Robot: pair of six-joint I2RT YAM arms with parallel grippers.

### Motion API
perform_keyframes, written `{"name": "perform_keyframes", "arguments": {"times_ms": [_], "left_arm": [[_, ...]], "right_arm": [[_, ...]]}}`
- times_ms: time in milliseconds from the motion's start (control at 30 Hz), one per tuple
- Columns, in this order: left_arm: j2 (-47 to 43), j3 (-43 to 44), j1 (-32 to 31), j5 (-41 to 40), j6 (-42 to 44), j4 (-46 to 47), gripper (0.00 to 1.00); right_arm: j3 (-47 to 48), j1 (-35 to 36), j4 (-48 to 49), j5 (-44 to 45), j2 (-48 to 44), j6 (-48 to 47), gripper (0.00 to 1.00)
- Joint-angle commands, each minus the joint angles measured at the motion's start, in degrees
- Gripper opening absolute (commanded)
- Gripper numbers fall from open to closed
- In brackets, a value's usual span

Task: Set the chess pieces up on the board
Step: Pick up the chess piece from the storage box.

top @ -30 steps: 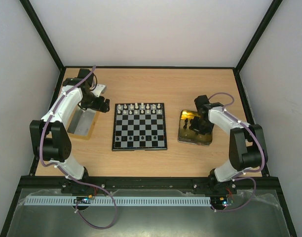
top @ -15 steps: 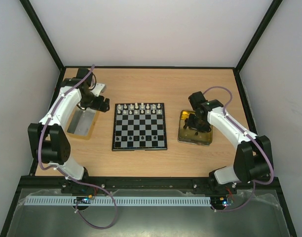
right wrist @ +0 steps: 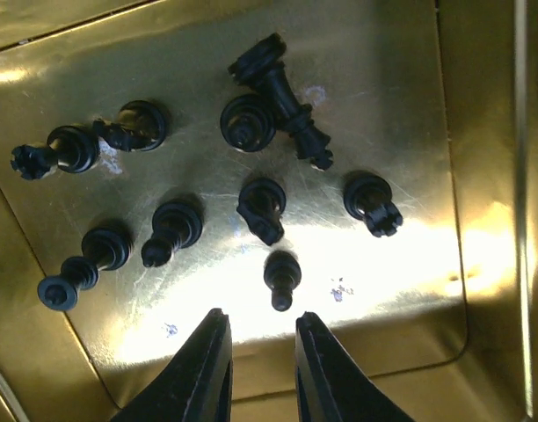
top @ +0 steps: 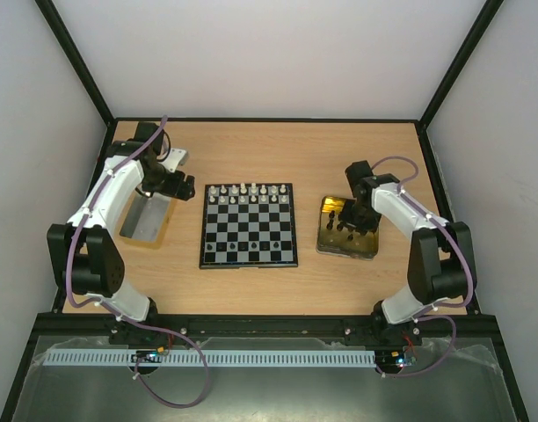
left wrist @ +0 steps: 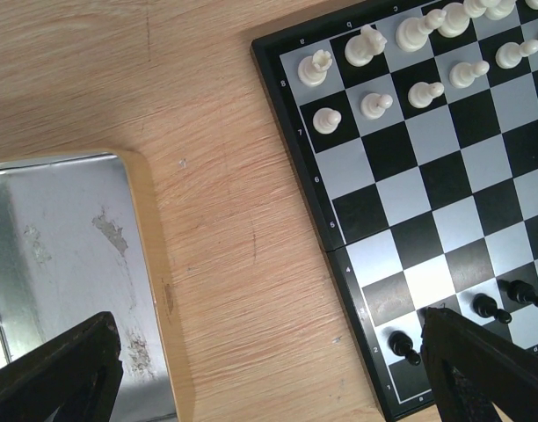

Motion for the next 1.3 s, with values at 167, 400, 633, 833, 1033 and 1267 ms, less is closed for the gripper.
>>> {"name": "perform_keyframes", "arguments": {"times_ms": [167,400,633,833,1033,1267], "left_arm": [[-0.2,0.3,-0.2,-0.5,-0.2,-0.8,0.93],[0.8,1.2,-0.2,-0.7,-0.1,-1.1,0.93],[0.9,1.0,-0.3,-0.7,-0.2,-1.1,0.93],[0.7,0.8,-0.3,-0.9,-0.2,-1.1,0.93],[0.5,0.6,-0.3,-1.0,-0.2,-1.1,0.93],[0.3,0.3,-0.3,-1.1,-0.2,-1.0,0.93]], "right_arm": [[-2.1,-0.8,4.2,-1.0,2.5,-1.1,0.19],[-3.8,-1.2,4.8,-1.0,2.0,-1.3,0.19],[-5.4,-1.4,6.1,-0.9,2.2,-1.5,0.19],[-5.9,-1.6,6.8,-0.9,2.7,-1.6,0.19],[-5.3,-1.7,7.3,-1.1,3.8,-1.7,0.18],[-5.0,-1.7,7.5,-0.8,4.5,-1.8,0.16]]}}
